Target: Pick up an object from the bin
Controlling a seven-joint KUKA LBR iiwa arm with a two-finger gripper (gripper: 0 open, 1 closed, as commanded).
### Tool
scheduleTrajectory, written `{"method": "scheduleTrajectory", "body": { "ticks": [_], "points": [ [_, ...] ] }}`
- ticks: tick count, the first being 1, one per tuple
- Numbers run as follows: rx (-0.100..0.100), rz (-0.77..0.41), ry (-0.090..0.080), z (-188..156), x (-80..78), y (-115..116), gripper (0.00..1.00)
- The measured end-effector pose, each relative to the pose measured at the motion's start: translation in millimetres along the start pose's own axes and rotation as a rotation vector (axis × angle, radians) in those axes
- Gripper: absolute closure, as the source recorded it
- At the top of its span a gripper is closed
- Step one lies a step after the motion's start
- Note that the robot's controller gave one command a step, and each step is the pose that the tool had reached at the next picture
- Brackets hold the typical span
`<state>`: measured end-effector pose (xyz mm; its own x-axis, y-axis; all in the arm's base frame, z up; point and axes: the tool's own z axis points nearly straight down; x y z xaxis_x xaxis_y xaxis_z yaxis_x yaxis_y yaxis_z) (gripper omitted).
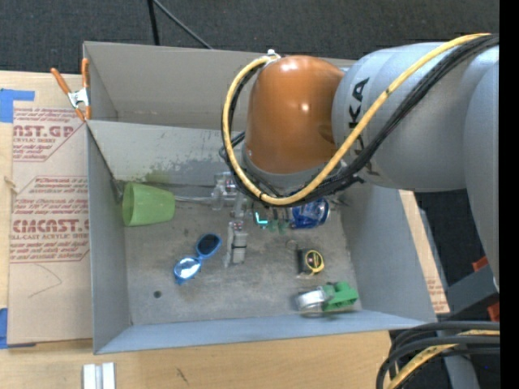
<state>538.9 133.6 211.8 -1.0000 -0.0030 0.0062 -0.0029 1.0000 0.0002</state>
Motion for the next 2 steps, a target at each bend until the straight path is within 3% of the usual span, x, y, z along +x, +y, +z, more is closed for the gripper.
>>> {"method": "scheduleTrajectory", "body": {
  "ticks": [1, 2],
  "points": [
    [0.001, -0.610, -0.002, 144, 3.5, 34, 0.00],
    [-0.001, -0.571, -0.009, 111, 18.2, 55, 0.00]
  ]
}}
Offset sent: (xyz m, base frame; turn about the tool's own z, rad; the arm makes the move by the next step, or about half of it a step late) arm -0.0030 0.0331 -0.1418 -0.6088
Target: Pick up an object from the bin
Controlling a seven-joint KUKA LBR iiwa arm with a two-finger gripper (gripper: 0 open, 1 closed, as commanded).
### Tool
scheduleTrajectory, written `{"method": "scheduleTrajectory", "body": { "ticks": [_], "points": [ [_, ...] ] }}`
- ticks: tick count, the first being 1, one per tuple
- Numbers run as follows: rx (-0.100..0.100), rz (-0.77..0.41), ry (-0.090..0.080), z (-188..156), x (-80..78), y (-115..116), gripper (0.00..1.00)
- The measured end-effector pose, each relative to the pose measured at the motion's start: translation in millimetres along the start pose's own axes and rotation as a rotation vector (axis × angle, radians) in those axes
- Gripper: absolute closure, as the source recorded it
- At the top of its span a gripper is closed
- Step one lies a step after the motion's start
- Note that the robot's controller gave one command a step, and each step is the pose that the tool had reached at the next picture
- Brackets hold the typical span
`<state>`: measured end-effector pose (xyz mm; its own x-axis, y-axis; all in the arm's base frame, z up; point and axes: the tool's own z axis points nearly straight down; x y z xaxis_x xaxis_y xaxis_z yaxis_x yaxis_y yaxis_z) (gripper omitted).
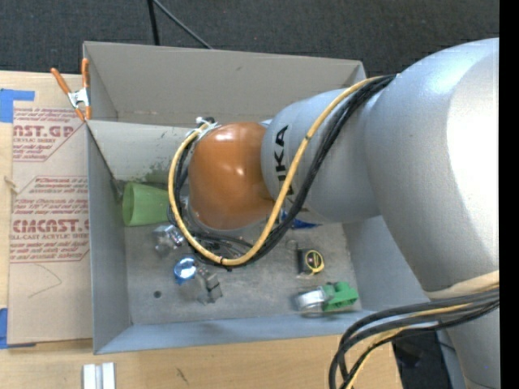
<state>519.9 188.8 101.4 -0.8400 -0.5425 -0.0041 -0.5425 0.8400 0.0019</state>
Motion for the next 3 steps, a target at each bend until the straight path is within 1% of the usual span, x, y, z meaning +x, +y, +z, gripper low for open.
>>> {"method": "scheduleTrajectory", "body": {
  "ticks": [1, 2, 3],
  "points": [
    [0.002, -0.100, 0.002, -14, 10.1, -27, 0.00],
    [-0.001, -0.310, 0.006, 33, 5.6, -23, 0.00],
    [-0.003, -0.309, 0.005, 33, 5.5, -21, 0.00]
  ]
}}
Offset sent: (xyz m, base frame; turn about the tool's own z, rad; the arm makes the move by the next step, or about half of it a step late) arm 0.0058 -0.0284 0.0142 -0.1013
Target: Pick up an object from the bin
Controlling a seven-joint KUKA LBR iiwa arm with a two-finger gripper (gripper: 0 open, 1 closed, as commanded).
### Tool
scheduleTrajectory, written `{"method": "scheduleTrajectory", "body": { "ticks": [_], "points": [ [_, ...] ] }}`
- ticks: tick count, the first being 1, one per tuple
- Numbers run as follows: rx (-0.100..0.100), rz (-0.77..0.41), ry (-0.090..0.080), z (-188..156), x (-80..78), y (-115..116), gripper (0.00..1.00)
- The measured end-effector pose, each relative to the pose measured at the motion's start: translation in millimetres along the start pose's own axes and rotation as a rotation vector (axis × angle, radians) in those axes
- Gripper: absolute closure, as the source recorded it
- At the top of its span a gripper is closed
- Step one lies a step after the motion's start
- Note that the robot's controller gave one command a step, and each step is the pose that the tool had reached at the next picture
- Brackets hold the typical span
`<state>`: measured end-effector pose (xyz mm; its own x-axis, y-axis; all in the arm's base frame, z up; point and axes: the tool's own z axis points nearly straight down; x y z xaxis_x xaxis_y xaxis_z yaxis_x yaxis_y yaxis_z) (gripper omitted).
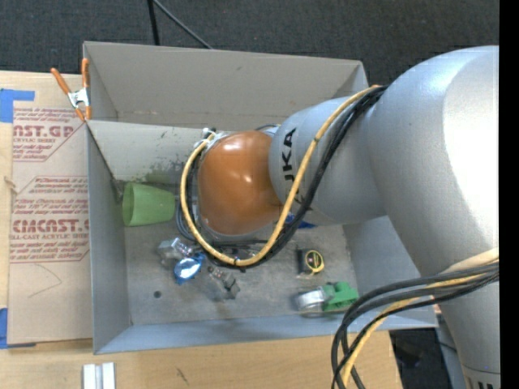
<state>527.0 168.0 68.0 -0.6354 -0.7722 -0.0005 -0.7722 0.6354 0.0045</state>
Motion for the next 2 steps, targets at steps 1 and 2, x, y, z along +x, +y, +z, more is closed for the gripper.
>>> {"method": "scheduleTrajectory", "body": {
  "ticks": [1, 2],
  "points": [
    [0.000, 0.000, 0.000, 0, 0.1, 0, 1.00],
    [0.009, 0.001, -0.009, -95, -2.6, 0, 1.00]
  ]
}}
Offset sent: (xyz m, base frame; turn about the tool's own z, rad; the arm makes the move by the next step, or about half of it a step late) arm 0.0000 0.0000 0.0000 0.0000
